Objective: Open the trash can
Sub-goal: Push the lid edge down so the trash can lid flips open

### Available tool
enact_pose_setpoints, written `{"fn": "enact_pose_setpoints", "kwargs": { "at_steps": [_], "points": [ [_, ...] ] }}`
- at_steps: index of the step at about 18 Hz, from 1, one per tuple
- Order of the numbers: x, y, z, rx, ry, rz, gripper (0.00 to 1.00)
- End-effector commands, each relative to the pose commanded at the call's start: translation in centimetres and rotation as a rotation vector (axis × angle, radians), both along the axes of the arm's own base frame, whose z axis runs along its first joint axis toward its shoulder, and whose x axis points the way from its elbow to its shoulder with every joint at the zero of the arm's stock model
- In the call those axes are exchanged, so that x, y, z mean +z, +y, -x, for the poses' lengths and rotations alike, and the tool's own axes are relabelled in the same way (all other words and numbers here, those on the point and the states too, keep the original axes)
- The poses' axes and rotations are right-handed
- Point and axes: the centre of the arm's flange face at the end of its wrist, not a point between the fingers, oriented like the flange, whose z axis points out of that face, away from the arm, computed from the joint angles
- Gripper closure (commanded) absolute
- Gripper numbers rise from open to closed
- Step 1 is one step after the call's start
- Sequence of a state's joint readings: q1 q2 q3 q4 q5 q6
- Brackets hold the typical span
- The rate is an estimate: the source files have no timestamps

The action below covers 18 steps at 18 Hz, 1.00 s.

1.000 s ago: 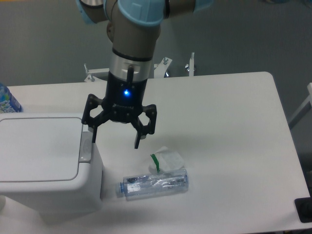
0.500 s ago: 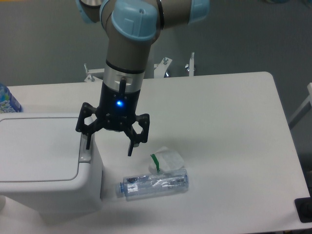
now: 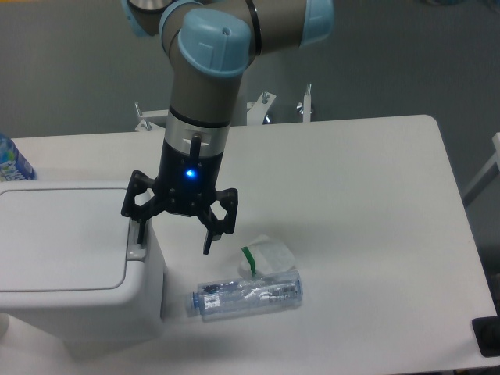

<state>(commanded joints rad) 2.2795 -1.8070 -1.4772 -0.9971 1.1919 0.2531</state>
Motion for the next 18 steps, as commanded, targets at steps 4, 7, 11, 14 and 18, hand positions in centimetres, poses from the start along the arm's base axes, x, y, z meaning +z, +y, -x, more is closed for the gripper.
{"fn": "enact_pose_setpoints", "kwargs": {
  "at_steps": [4,7,11,14,18],
  "points": [
    [-0.4,0.1,0.1,0.000,-0.004,0.005,0.00],
    [-0.5,0.2,0.2,0.000,-0.005,0.006,0.00],
    [-0.4,0.2,0.2,-0.001,-0.003,0.005,0.00],
    [0.2,0.3,0.2,-0.001,0.004,-0.003,0.00],
    [4.0,0.4,1.0,-0.025,0.080,-0.053,0.00]
  ]
}}
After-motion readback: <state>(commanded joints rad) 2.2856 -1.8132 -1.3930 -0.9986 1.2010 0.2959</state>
